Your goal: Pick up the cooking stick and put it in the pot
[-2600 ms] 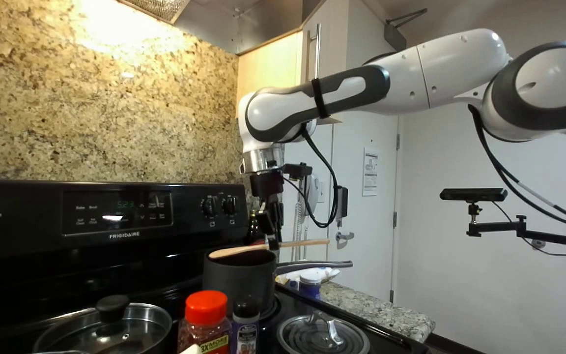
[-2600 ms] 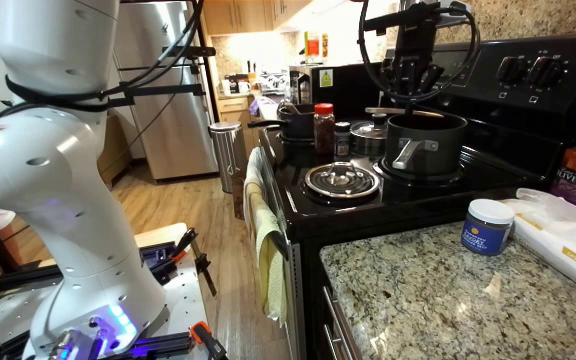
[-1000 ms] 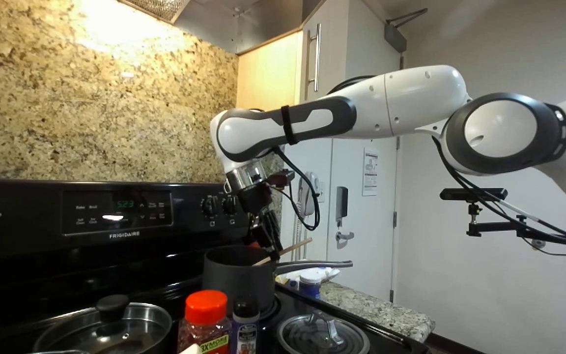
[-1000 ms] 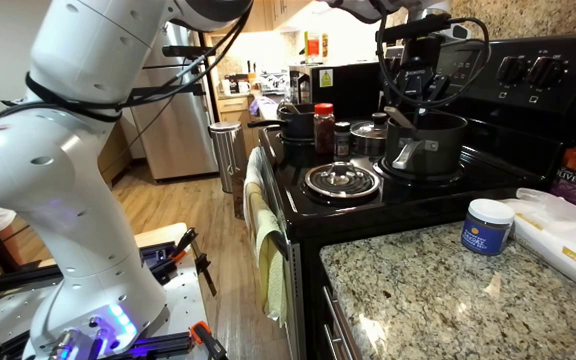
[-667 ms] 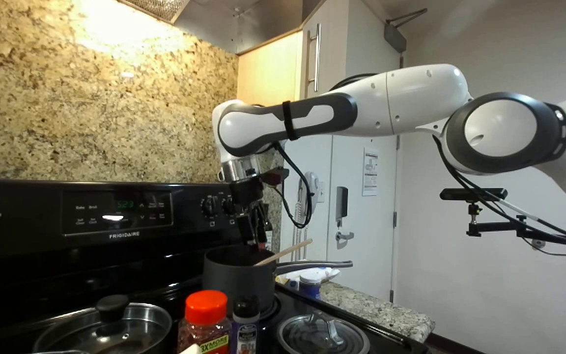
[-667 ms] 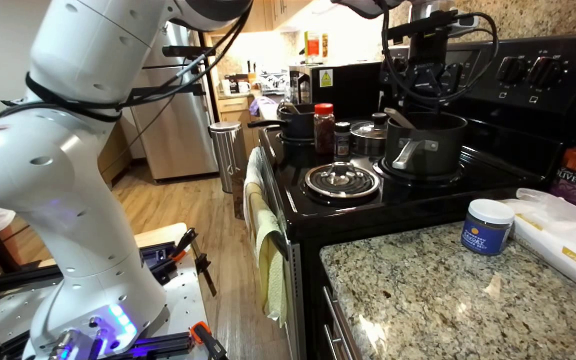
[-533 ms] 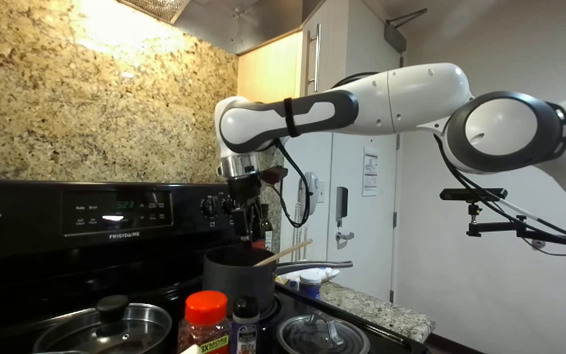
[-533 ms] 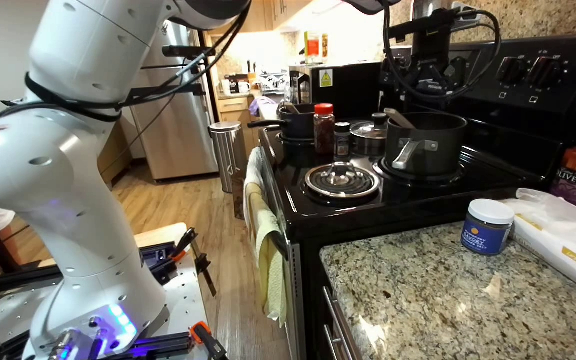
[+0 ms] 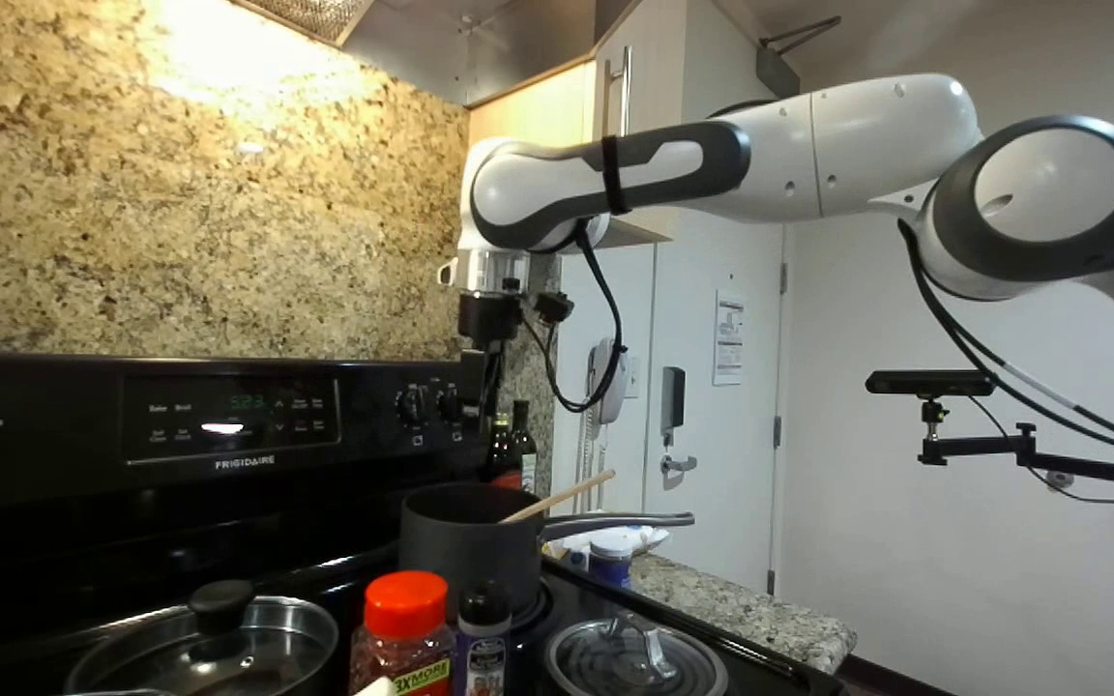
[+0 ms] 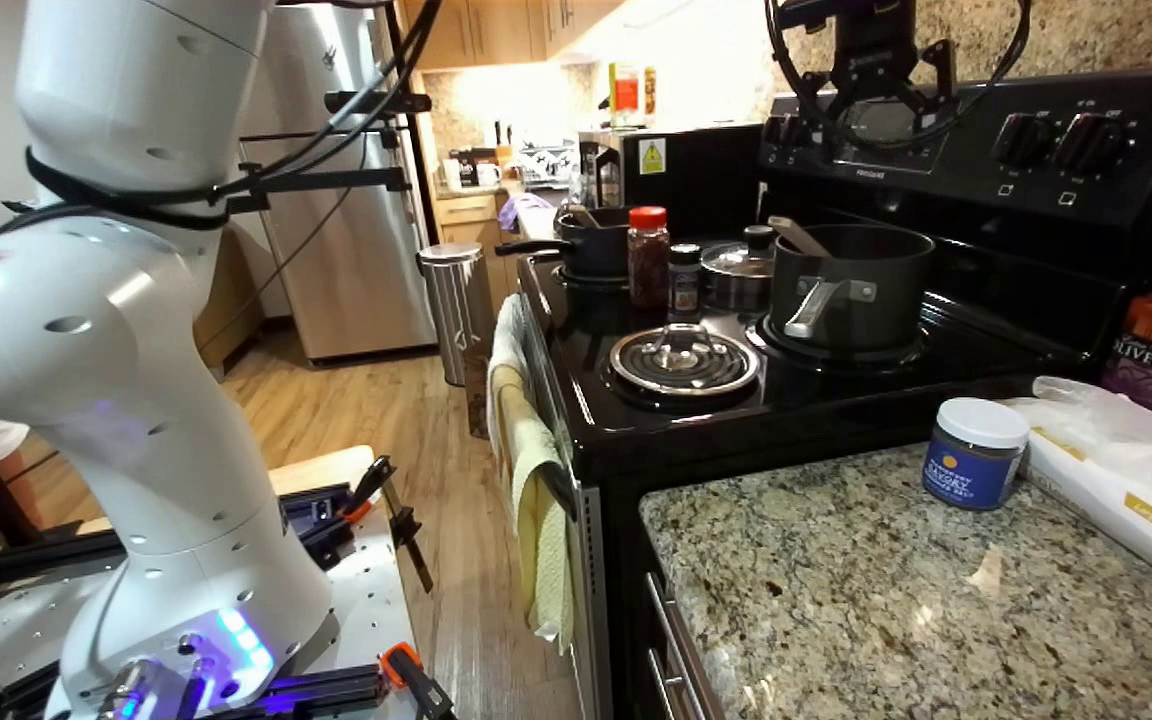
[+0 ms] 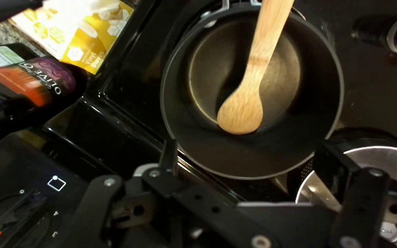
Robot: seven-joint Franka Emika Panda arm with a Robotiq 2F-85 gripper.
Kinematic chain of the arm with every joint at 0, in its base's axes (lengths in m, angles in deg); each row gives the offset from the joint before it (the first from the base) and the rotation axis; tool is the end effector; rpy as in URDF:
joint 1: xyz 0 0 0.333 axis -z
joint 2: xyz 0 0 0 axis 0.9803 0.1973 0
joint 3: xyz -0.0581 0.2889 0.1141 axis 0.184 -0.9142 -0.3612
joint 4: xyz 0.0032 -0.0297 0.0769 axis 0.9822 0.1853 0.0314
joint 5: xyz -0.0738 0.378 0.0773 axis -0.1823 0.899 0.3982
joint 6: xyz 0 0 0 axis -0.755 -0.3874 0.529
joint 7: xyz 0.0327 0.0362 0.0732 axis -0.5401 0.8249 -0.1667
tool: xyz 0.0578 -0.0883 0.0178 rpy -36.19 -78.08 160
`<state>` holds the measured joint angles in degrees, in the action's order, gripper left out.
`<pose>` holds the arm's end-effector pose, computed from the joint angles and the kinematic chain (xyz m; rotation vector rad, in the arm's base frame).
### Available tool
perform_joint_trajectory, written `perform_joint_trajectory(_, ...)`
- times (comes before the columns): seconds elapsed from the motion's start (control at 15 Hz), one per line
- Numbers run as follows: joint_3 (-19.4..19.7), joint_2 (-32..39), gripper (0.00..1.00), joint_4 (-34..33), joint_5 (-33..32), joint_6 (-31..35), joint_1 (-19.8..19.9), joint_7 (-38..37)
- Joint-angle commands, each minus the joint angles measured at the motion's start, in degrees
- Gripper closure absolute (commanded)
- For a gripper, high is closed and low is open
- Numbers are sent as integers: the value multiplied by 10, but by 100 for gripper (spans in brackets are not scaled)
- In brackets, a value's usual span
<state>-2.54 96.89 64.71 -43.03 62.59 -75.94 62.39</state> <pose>0.7105 -0.0363 0.5260 2.9654 0.5642 0.1447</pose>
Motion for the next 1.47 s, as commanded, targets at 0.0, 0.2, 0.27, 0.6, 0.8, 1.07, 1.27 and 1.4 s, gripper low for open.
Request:
perform_joint_trajectory(0.0,-7,-114,0,137,-3,21,7,62)
perform_joint_trajectory(0.2,-12,-185,0,218,13,15,10,124)
perform_joint_trajectory(0.27,-10,-210,0,247,12,13,9,134)
perform_joint_trajectory(0.6,7,-335,0,391,37,38,6,171)
perform_joint_trajectory(0.8,29,-414,0,475,88,64,-1,160)
perform_joint_trajectory(1.07,52,-490,0,541,122,82,-12,133)
perform_joint_trajectory(1.27,43,-517,0,561,105,96,-9,29)
perform_joint_trajectory(1.4,37,-526,0,572,99,104,-9,-36)
